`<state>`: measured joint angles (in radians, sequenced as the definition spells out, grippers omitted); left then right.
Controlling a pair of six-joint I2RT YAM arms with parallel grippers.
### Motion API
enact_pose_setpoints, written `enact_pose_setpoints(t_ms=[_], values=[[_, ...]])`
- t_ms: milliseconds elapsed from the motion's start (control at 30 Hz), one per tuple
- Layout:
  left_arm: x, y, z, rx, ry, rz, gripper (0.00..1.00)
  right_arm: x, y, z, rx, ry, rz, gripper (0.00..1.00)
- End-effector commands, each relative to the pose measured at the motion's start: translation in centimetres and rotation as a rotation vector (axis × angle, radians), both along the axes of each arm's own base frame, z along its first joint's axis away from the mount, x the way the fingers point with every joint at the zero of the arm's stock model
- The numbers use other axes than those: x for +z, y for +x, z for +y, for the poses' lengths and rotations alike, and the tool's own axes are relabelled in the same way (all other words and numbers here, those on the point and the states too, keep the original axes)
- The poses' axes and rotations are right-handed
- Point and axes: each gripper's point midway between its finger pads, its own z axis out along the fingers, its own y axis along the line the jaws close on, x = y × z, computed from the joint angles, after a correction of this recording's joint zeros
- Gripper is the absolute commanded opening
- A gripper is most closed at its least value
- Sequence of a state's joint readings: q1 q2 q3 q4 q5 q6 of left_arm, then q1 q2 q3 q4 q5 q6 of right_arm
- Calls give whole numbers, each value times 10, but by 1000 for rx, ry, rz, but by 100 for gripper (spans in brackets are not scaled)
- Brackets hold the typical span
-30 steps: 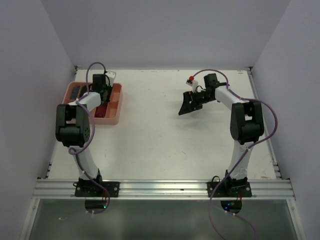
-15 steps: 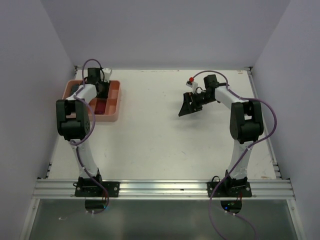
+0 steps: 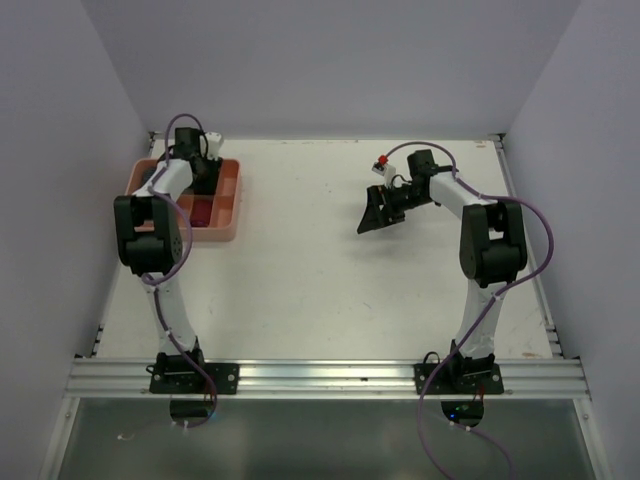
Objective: Roll the underwear
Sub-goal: Place the rolled underwear into the container
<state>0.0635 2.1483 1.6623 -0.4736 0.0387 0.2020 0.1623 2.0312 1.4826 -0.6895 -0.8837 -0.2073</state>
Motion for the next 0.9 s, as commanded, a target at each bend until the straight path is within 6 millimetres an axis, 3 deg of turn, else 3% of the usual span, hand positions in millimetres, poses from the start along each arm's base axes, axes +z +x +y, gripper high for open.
enact_pose_setpoints(t_ms=[0, 133, 367, 567, 700, 867], values=[[-12, -24, -2, 4, -36, 79, 46, 14, 0, 1, 12, 28, -24, 99], [12, -19, -2, -10, -22, 8, 57, 18, -1, 1, 11, 31, -34, 99], [32, -14, -4, -24, -14, -41, 63, 24, -4, 0, 10, 30, -46, 99], [67, -2, -4, -24, -8, -142, 72, 28, -5, 0, 13, 31, -58, 99], [107, 3, -5, -35, 1, -240, 80, 34, -5, 0, 19, 30, -86, 99], [152, 2, -14, -78, 6, -339, 98, 44, 0, -6, 12, -5, -148, 99]])
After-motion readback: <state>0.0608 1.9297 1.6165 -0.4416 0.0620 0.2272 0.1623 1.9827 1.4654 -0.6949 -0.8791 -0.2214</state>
